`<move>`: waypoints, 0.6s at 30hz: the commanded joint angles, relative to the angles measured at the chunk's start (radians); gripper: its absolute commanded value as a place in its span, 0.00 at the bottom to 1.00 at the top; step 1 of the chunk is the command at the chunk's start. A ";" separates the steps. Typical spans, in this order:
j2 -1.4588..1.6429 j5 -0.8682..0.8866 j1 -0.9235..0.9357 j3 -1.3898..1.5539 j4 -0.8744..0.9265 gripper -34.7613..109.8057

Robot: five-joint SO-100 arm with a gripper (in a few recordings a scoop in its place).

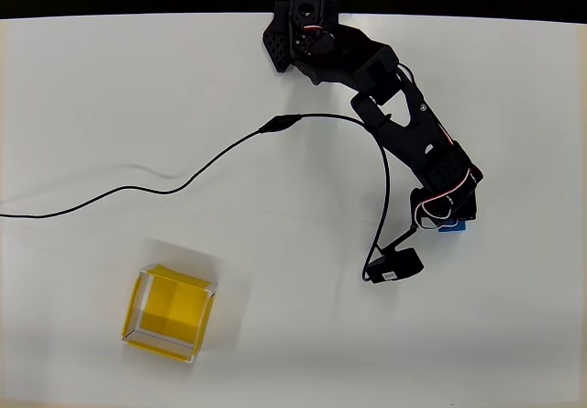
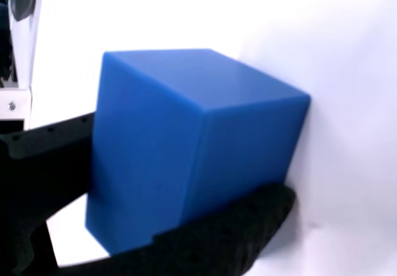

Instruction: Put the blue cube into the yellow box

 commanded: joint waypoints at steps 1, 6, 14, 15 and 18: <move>0.215 -0.055 0.066 0.031 0.020 0.38; 0.347 -0.147 0.210 0.109 0.037 0.37; 0.514 -0.330 0.522 0.183 0.058 0.37; 0.537 -0.353 0.565 0.190 0.054 0.37; 0.589 -0.428 0.687 0.209 0.025 0.38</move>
